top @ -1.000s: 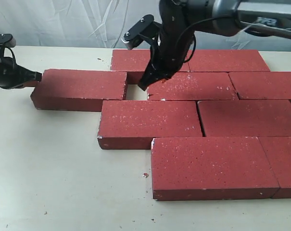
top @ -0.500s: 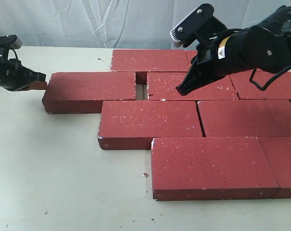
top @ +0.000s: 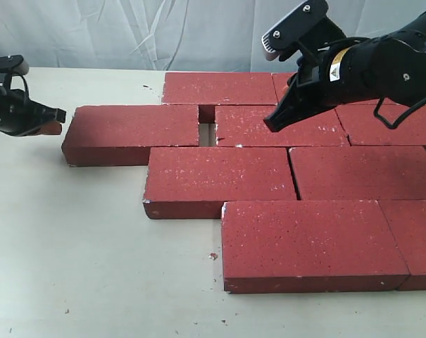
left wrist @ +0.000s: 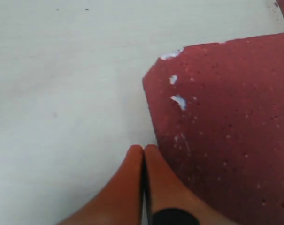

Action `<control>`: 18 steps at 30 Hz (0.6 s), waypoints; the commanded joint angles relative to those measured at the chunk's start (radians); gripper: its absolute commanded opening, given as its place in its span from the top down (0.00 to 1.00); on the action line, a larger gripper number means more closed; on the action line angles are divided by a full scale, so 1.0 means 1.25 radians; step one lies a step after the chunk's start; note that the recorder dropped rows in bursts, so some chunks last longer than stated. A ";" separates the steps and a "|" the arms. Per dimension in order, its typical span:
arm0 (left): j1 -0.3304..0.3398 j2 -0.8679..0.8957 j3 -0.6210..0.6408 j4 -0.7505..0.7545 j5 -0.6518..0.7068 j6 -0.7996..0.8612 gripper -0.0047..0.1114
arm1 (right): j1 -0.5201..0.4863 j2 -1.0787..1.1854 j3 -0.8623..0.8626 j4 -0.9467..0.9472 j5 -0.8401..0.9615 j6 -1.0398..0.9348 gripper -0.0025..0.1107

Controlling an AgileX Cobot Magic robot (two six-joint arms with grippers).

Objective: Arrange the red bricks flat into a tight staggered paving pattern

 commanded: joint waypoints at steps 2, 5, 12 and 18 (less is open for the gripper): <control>-0.051 0.016 -0.001 0.001 -0.077 -0.008 0.96 | -0.004 0.000 0.004 -0.012 -0.010 -0.001 0.98; -0.078 0.016 -0.001 0.001 -0.084 -0.008 0.96 | -0.004 0.000 0.004 -0.012 -0.014 -0.001 0.98; -0.130 0.016 -0.001 0.001 -0.115 -0.007 0.96 | -0.004 0.000 0.004 -0.012 -0.016 -0.001 0.98; -0.148 0.016 -0.001 0.001 -0.133 -0.001 0.96 | -0.004 0.000 0.004 -0.012 -0.016 -0.001 0.98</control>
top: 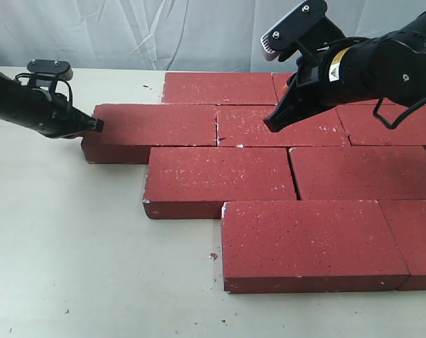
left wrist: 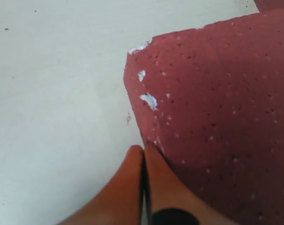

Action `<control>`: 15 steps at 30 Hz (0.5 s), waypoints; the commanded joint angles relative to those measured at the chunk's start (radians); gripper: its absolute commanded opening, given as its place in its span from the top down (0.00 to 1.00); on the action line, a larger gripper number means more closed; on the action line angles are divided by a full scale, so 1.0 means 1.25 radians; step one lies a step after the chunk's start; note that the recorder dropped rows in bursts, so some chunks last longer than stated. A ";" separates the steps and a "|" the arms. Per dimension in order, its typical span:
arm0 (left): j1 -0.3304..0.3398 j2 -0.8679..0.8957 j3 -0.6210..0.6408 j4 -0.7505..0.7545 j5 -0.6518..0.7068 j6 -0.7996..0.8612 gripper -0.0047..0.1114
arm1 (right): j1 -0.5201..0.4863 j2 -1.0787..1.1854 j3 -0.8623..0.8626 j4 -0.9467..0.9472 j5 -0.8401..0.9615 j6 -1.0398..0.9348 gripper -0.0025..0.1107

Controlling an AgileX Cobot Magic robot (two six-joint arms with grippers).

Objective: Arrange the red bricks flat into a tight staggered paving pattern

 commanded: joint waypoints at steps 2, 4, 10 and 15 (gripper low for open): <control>-0.014 0.000 -0.001 -0.002 0.001 0.002 0.96 | -0.004 0.000 0.004 -0.009 -0.011 -0.001 0.98; -0.014 0.000 -0.001 0.010 0.004 0.002 0.96 | -0.004 0.000 0.004 -0.009 -0.011 -0.001 0.98; -0.012 0.000 -0.001 0.045 0.006 0.000 0.96 | -0.004 0.000 0.004 -0.009 -0.011 -0.001 0.98; -0.011 0.000 -0.001 0.045 -0.022 -0.013 0.96 | -0.004 0.000 0.004 -0.009 -0.018 -0.001 0.98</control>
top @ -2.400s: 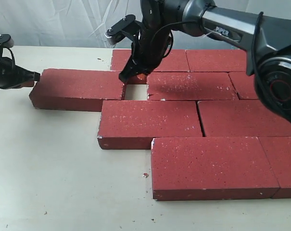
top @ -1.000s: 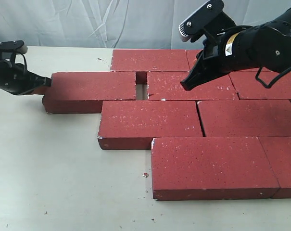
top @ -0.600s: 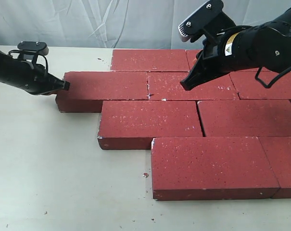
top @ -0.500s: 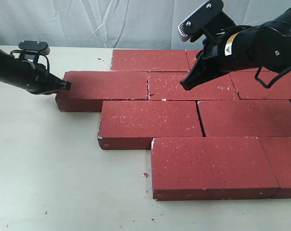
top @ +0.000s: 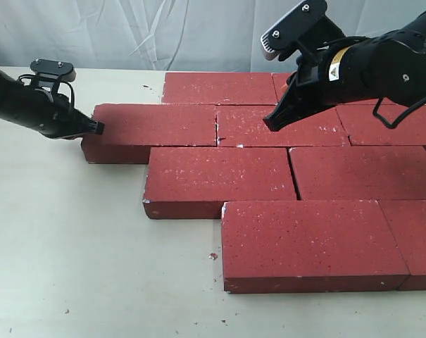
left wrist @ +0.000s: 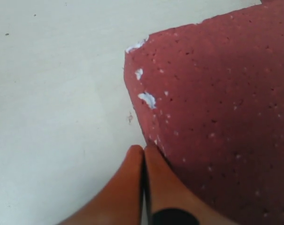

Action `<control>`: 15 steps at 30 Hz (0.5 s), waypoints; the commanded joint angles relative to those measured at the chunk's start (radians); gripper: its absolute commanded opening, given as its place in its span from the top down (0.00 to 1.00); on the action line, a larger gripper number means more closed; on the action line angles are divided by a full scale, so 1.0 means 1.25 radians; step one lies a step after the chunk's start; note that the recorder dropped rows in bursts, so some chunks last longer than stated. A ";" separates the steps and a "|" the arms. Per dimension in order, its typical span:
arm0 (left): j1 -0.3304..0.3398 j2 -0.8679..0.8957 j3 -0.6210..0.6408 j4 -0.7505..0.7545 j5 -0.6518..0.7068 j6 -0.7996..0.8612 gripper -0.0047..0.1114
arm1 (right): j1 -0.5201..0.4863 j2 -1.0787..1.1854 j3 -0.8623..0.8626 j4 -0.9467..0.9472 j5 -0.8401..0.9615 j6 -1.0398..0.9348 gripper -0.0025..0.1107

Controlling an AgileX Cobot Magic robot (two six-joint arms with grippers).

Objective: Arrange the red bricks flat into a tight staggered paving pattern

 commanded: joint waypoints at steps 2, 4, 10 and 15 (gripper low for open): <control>-0.006 0.000 -0.001 0.005 -0.012 -0.009 0.96 | -0.004 0.000 0.004 -0.006 -0.011 -0.001 0.98; -0.006 -0.002 -0.001 0.005 -0.023 -0.009 0.96 | -0.004 0.000 0.004 -0.006 -0.011 -0.001 0.98; -0.006 -0.017 -0.001 0.006 -0.077 -0.009 0.96 | -0.004 0.000 0.004 -0.006 -0.011 -0.001 0.98; -0.006 -0.021 -0.001 0.017 -0.083 -0.009 0.96 | -0.004 0.000 0.004 -0.006 -0.011 -0.001 0.98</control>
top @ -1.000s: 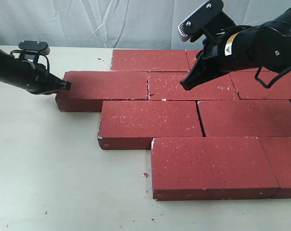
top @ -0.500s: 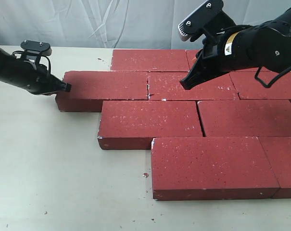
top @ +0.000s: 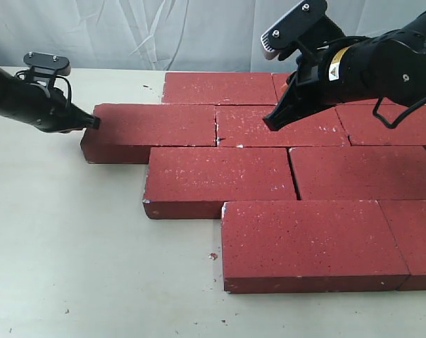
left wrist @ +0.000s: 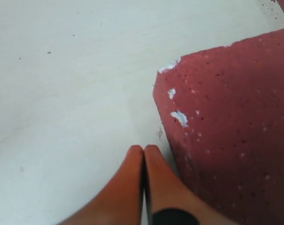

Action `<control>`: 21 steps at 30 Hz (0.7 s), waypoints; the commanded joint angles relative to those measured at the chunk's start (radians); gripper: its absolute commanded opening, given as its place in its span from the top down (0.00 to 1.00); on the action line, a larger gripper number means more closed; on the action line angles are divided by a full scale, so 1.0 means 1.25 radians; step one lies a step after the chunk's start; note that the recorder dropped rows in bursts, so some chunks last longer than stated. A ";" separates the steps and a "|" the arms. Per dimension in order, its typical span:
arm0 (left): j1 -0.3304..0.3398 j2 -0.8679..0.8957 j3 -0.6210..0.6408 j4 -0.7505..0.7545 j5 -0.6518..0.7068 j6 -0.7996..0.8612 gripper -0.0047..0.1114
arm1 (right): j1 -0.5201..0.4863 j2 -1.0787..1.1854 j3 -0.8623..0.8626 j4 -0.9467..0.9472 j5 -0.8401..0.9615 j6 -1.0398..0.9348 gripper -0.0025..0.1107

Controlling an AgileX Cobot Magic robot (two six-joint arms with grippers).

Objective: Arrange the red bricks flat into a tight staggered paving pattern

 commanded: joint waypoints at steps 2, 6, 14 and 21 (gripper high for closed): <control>0.000 -0.010 -0.001 0.038 -0.010 -0.003 0.96 | -0.004 0.000 0.004 -0.006 -0.011 -0.001 0.98; 0.016 -0.026 -0.001 0.040 -0.003 -0.003 0.96 | -0.004 0.000 0.004 -0.005 -0.013 -0.001 0.98; 0.019 -0.153 -0.001 0.013 0.098 -0.003 0.96 | -0.003 -0.001 0.004 0.049 -0.021 0.005 0.98; -0.022 -0.238 -0.001 -0.066 0.110 -0.003 0.96 | 0.017 -0.001 -0.007 0.242 -0.020 -0.035 0.98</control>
